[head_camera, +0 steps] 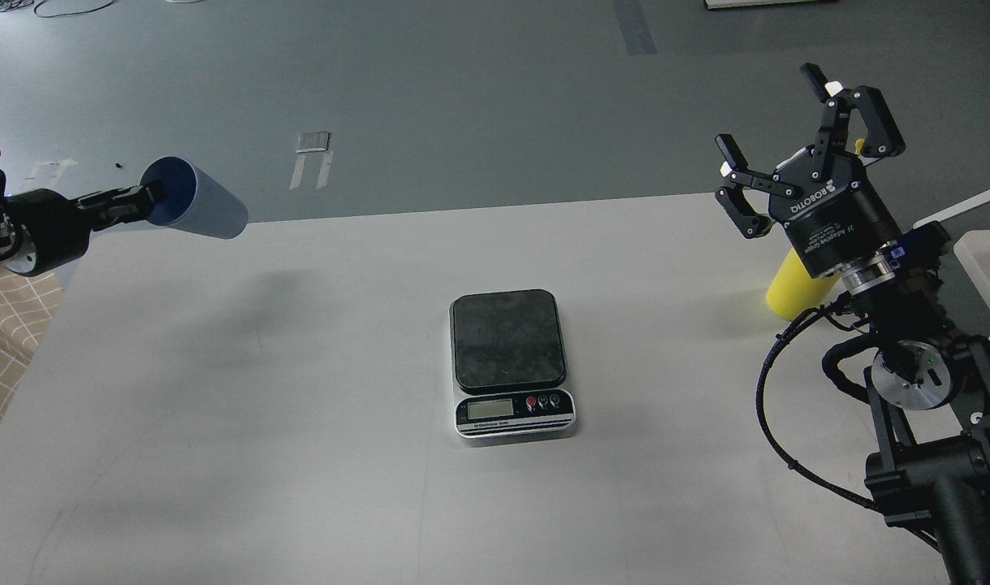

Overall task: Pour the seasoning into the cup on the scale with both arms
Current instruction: 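Lift the blue cup with the left gripper and carry it over the scale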

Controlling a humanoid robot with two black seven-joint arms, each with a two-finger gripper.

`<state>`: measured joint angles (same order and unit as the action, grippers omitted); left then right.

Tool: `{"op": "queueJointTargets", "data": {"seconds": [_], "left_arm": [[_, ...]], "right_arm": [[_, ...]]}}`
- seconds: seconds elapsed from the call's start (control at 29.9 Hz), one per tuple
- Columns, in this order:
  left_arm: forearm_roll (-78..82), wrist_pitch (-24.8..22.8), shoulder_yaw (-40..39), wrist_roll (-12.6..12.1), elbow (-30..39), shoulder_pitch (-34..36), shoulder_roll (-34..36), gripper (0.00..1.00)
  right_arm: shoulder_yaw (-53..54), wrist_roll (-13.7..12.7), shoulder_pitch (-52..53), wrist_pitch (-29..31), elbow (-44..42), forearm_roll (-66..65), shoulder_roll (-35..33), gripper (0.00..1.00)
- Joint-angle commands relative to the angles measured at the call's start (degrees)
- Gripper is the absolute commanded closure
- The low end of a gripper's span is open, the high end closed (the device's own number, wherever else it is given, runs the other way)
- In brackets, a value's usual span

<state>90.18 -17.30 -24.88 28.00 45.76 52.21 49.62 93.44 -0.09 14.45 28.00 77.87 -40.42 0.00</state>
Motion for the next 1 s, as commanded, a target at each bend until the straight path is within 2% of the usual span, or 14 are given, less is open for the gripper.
{"op": "queueJointTargets", "data": {"seconds": [0.0,0.17,0.37,0.97], "left_arm": [[0.3,-4.9,0.0,0.0,7.6,3.1,0.0,1.00],[0.6,-10.4,0.0,0.0,15.0,6.3,-0.4,1.00],[1.7,-10.7,0.0,0.0,20.5,8.0,-4.3,1.00],[20.5,-10.7,0.1,0.0,21.4,10.2,-22.7,1.00]], "right_arm": [[0.0,0.0,0.2,0.0,0.0,0.1,0.0,0.00],[0.0,0.0,0.3,0.0,0.1,0.1,0.0,0.00],[0.0,0.0,0.2,0.0,0.1,0.1,0.0,0.00],[0.2,0.0,0.6,0.0,0.2,0.2,0.0,0.00]]}}
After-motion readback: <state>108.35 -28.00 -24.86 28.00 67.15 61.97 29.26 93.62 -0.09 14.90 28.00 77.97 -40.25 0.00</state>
